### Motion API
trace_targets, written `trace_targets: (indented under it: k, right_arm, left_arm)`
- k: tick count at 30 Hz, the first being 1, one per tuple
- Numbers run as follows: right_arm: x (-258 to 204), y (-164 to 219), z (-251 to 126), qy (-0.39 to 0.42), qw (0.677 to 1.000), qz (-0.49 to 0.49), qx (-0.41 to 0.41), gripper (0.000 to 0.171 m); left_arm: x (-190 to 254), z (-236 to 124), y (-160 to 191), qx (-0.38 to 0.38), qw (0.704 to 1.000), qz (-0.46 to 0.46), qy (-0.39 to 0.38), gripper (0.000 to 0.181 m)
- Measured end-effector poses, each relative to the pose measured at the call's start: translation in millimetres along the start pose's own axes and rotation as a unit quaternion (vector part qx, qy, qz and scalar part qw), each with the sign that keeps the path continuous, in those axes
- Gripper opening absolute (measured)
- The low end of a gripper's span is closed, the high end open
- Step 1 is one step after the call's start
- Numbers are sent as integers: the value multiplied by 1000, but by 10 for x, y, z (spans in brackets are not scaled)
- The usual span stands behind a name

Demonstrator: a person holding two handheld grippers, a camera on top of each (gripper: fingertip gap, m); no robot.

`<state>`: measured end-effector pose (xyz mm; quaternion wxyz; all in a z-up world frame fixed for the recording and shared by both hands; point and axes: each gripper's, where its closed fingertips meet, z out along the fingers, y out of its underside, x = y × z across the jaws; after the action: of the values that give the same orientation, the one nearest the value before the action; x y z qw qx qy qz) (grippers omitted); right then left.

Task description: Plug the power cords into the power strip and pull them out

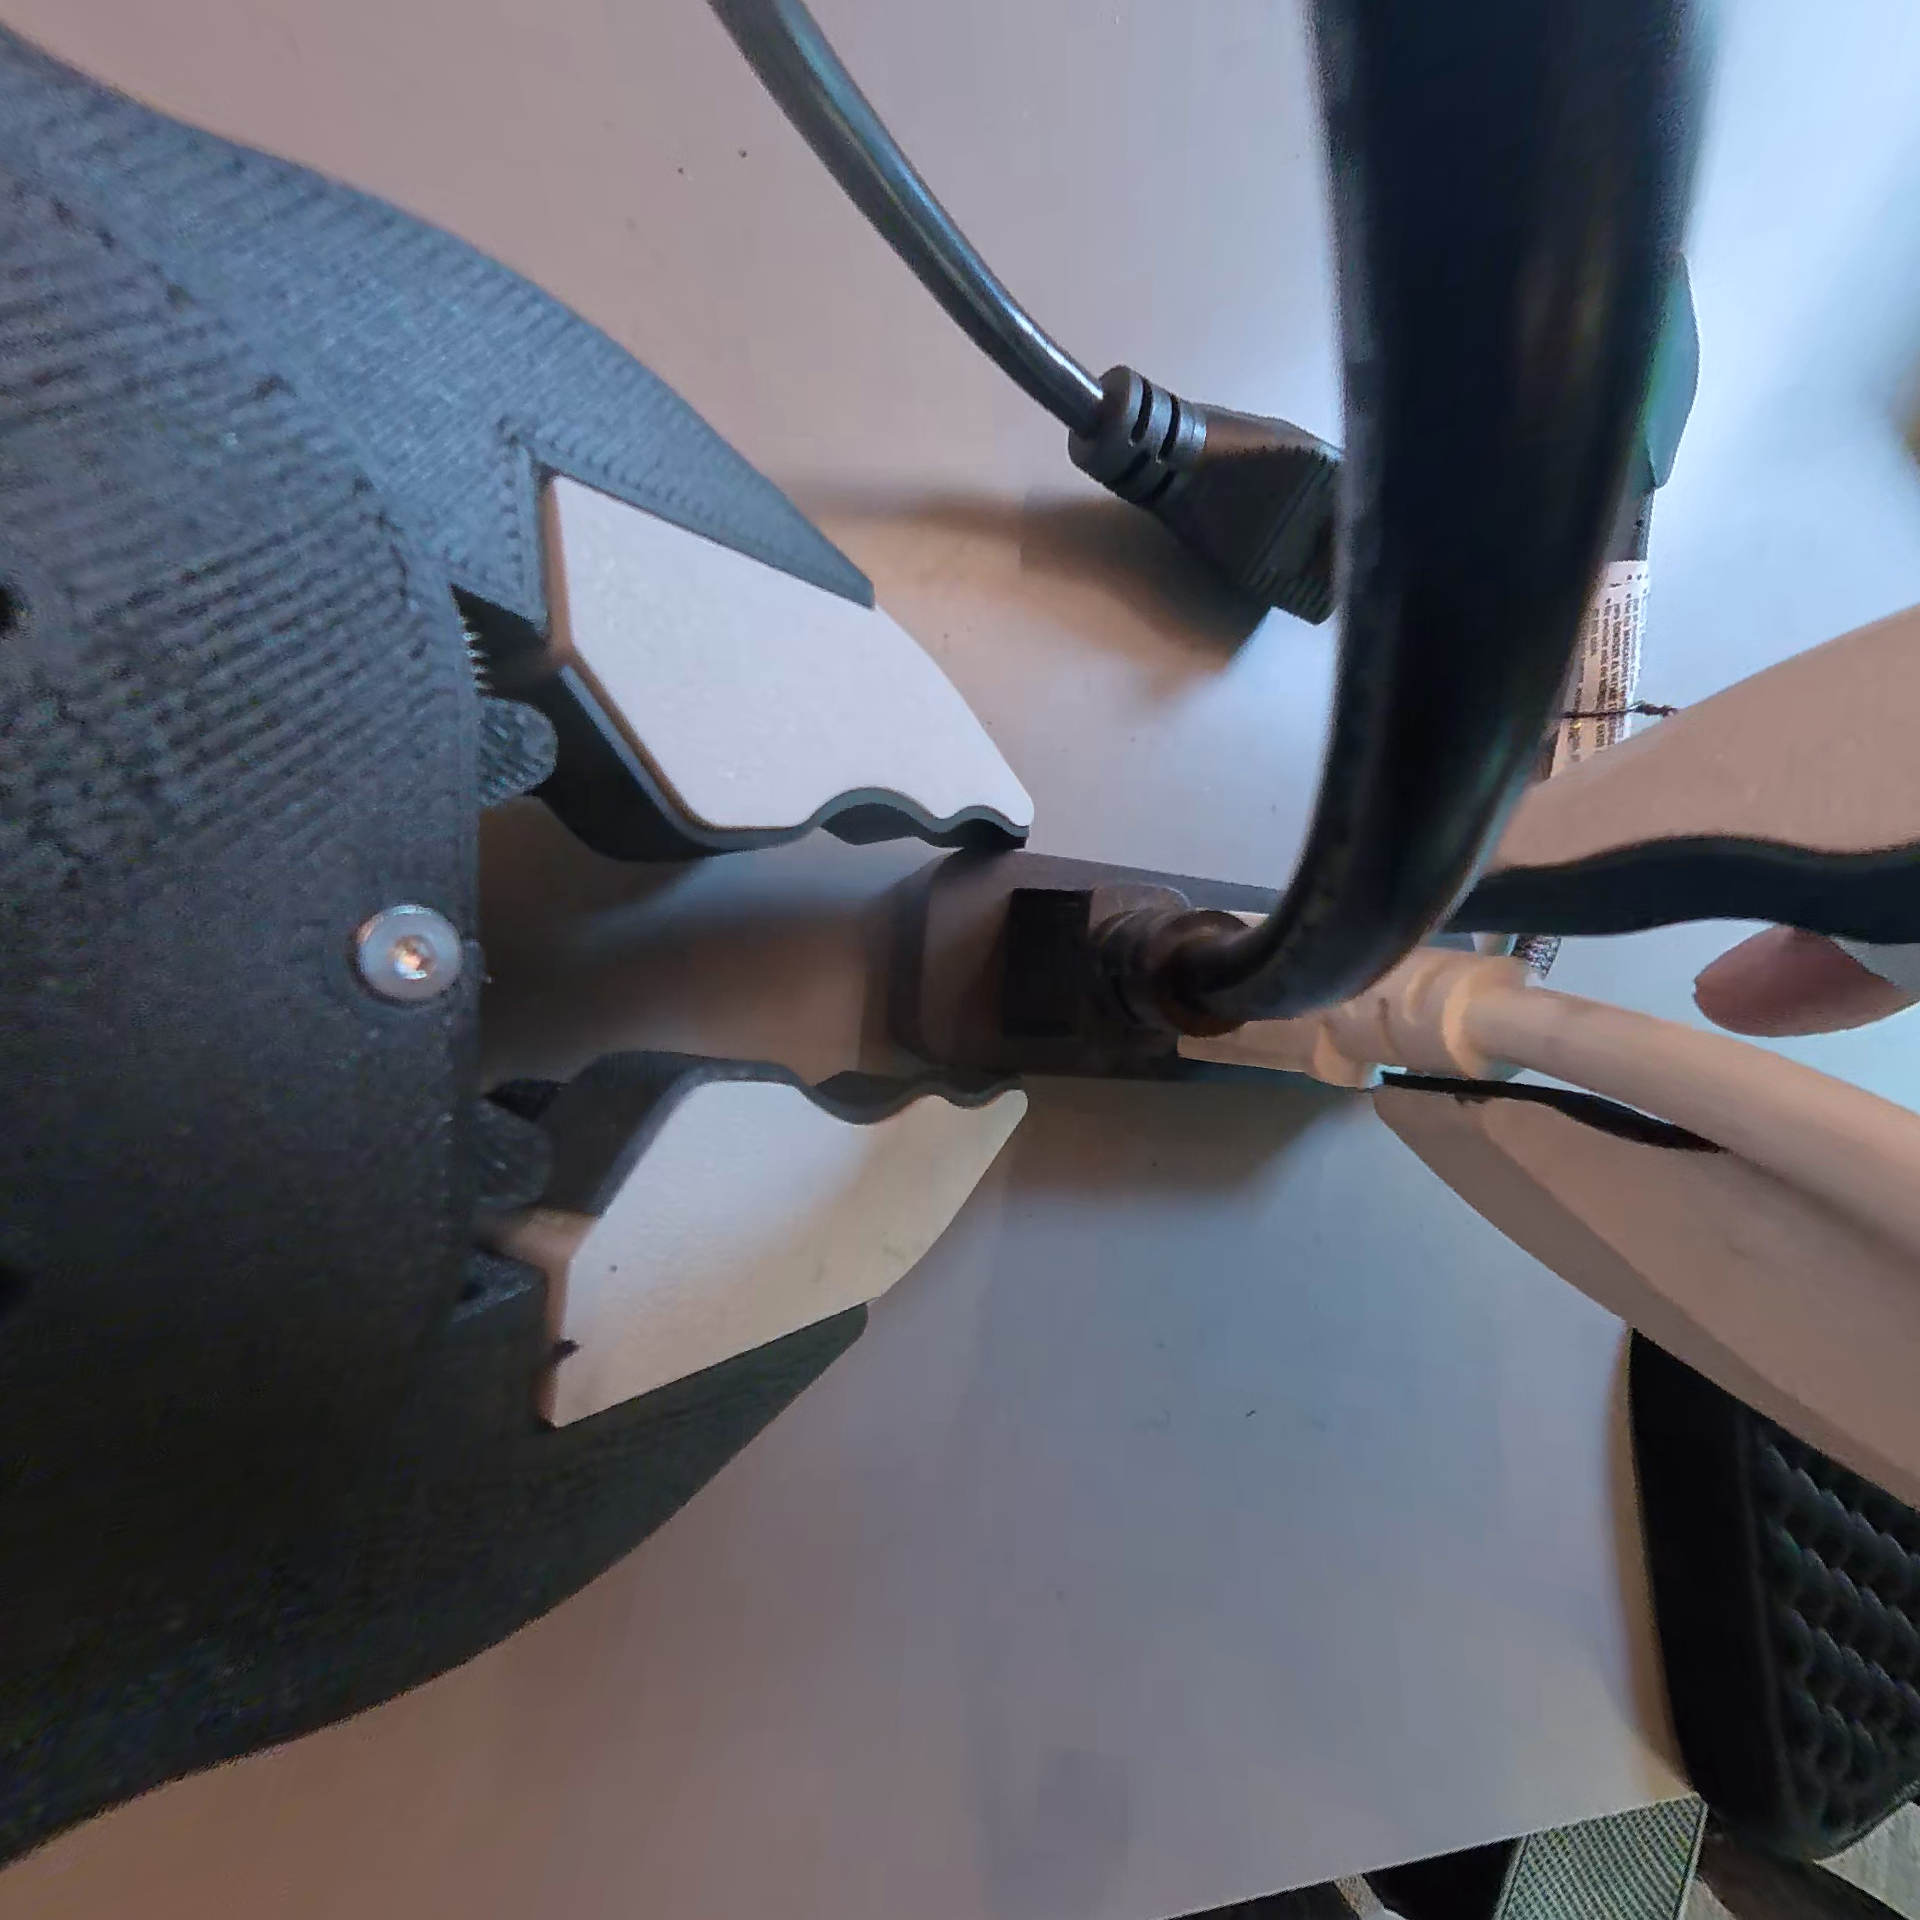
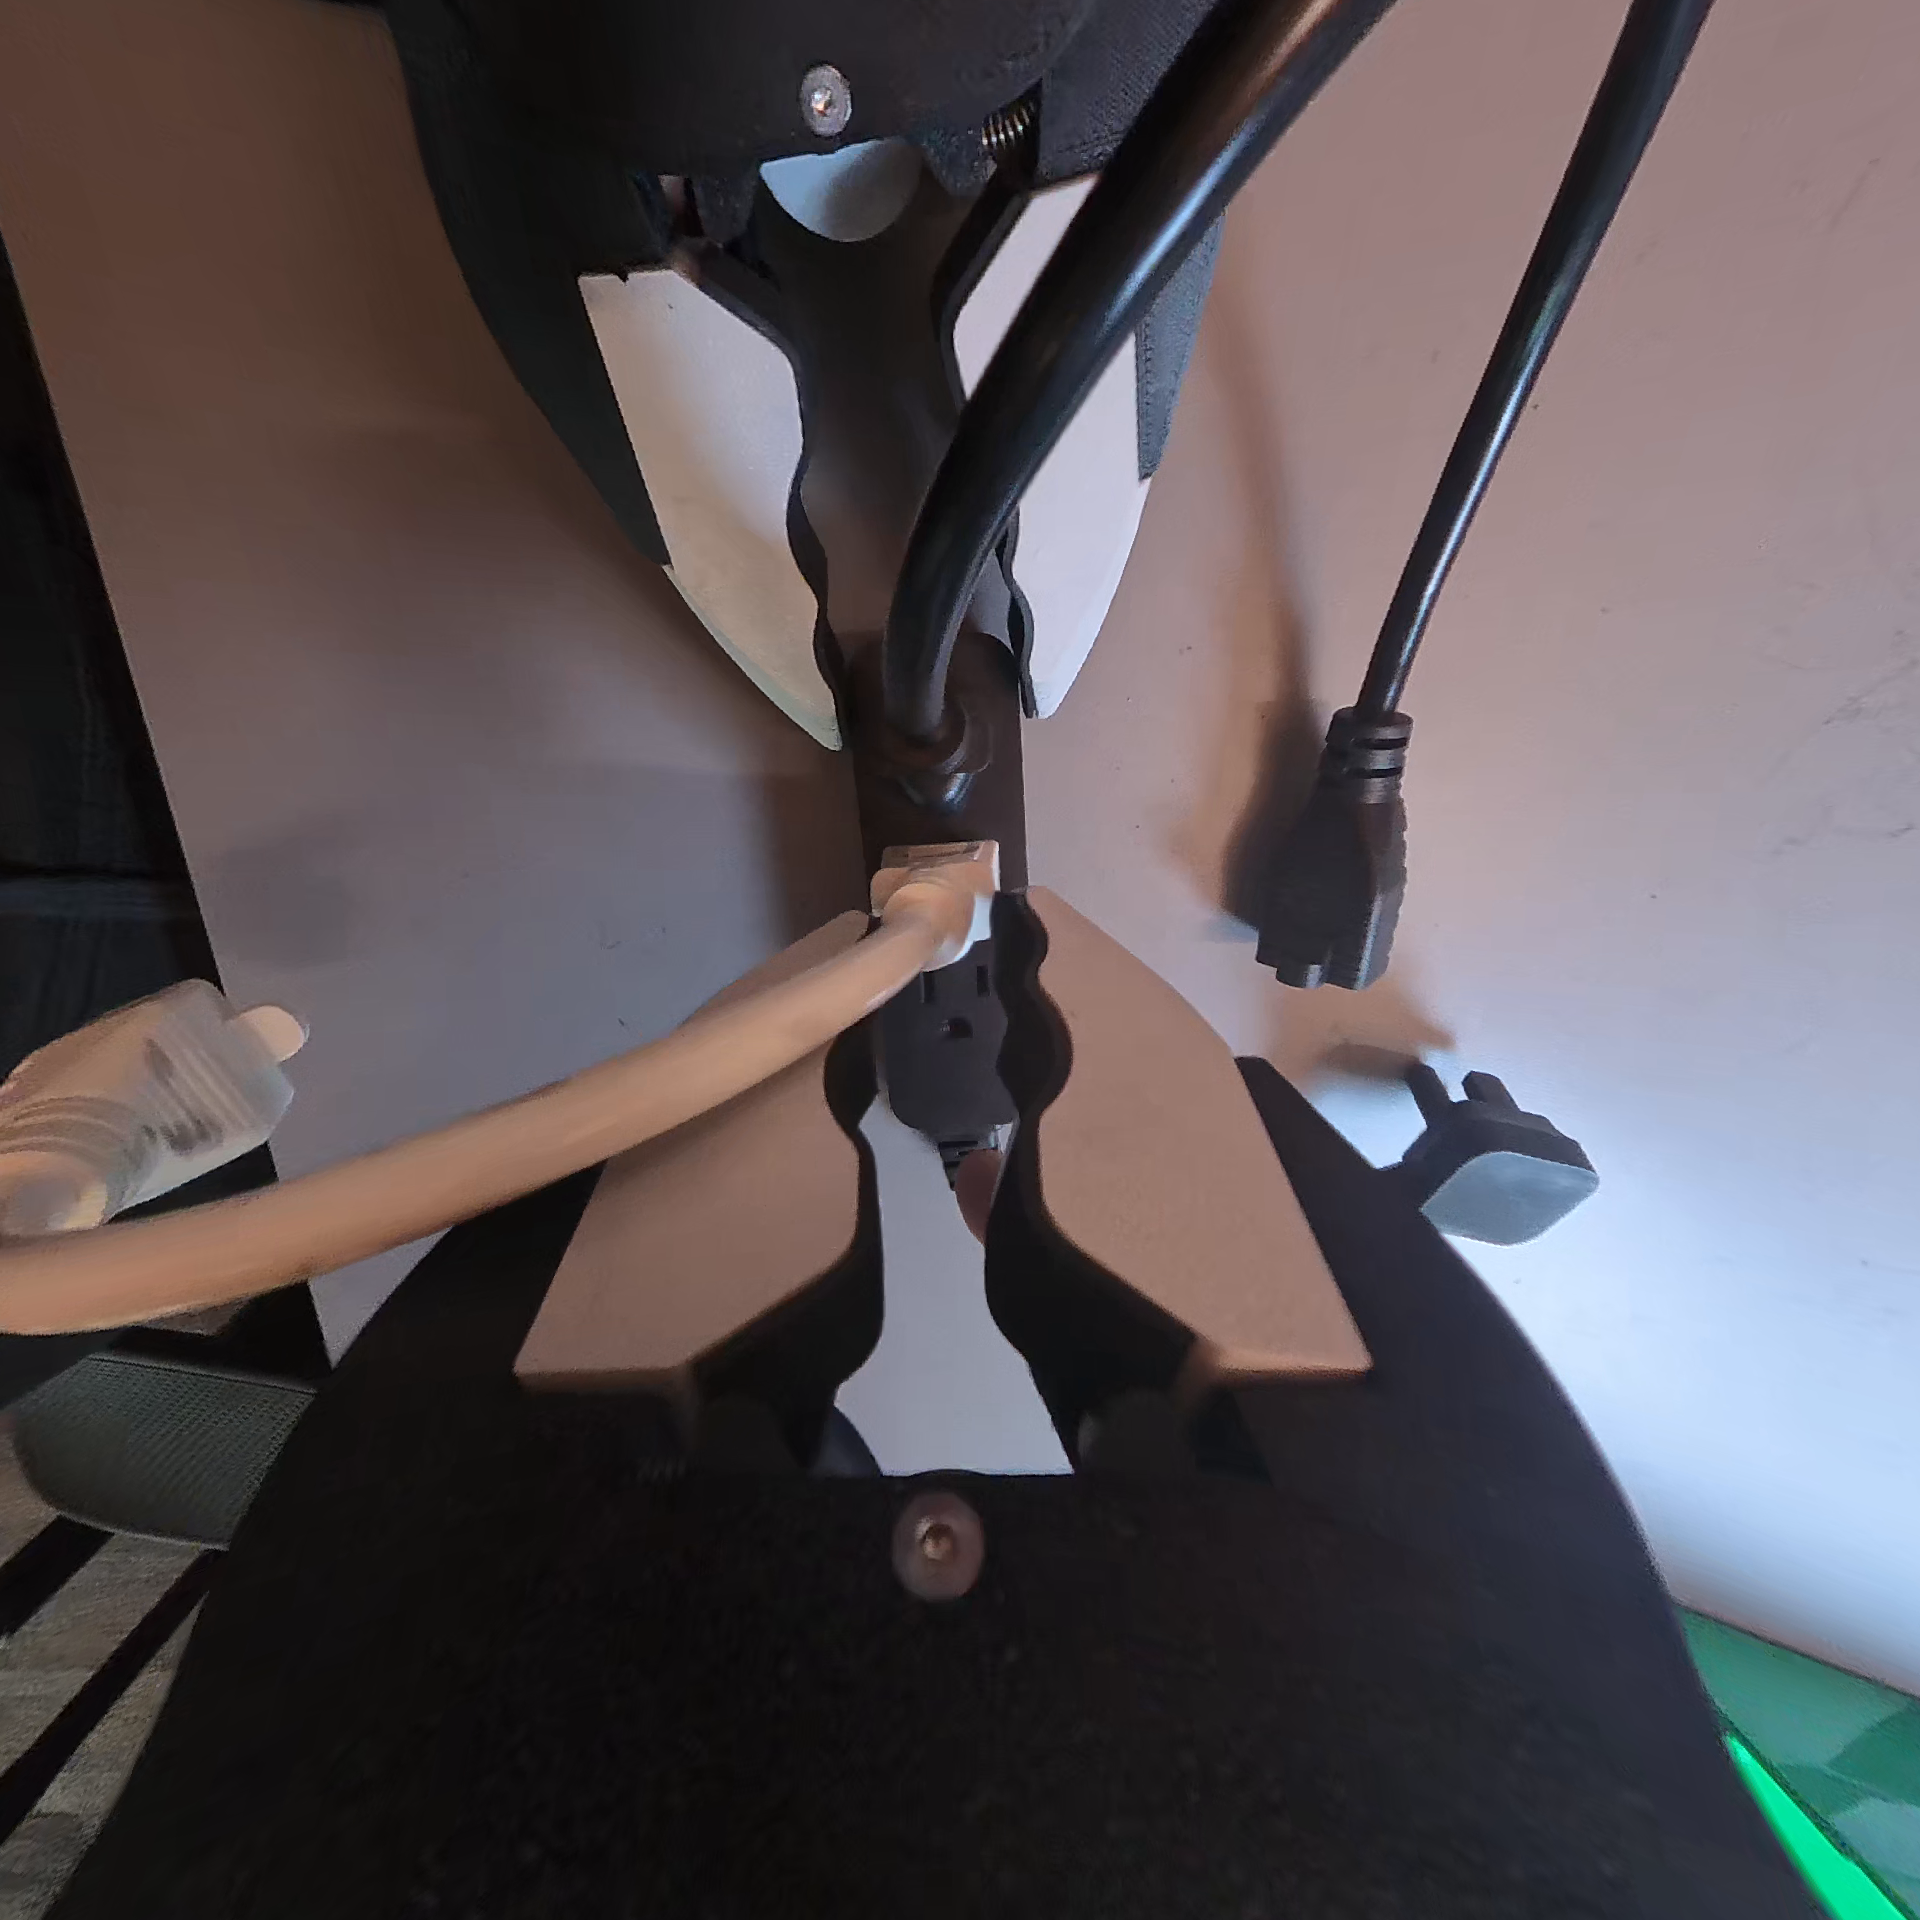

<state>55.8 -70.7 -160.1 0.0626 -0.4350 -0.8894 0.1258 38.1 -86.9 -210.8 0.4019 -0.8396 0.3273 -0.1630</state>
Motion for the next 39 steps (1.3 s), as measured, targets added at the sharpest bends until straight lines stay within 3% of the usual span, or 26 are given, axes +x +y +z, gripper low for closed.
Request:
trace_targets:
  k: [1,14,39]
  right_arm:
    - [-5,-6,3,-1,1000,-1,2,20]
    - [10,26,23,-53,998,14,-37,18]
    - [27,10,37,-41,998,41,-12,19]
  left_arm:
    - [-1,-1,1,0,1000,0,0,41]
    - [-1,-1,3,-2,1000,0,-9,41]
    - [-13,-8,18,0,1000,-25,-12,41]
